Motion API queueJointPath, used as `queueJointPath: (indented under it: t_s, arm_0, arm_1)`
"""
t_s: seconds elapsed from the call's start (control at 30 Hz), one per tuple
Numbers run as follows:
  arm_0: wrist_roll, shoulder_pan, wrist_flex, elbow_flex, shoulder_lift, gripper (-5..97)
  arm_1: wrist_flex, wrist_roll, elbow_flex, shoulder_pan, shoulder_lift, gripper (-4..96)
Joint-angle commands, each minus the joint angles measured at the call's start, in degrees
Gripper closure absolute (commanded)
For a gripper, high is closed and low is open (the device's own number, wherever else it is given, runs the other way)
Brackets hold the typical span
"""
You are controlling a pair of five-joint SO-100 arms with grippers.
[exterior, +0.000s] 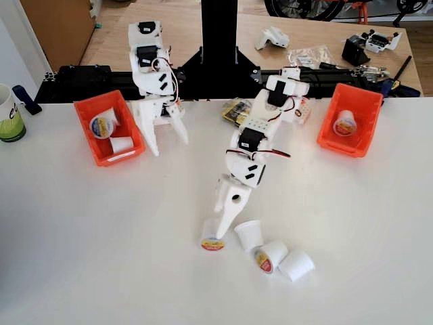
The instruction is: Sort the coffee pods, blue into left, red into right
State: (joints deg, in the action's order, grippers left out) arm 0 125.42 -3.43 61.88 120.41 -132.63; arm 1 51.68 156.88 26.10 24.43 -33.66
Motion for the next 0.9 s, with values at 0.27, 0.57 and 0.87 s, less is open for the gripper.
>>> queueJointPath:
  t_s: [0.27, 0.57, 0.87]
  arm_0:
    - [-0.53, 0.0, -0.44, 0.35, -2.72, 59]
    - [-0.62, 0.0, -0.44, 1.67, -4.66, 59]
    - [-0.62, -0.09, -0.44, 2.46, -5.89, 59]
  arm_1:
    - [-4.31, -2.9, -2.9, 0.97, 3.16, 48.2]
    - [-6.86, -3.16, -2.9, 1.32, 5.63, 50.4]
    - [-4.22, -5.19, -4.39, 2.2, 6.42, 75.0]
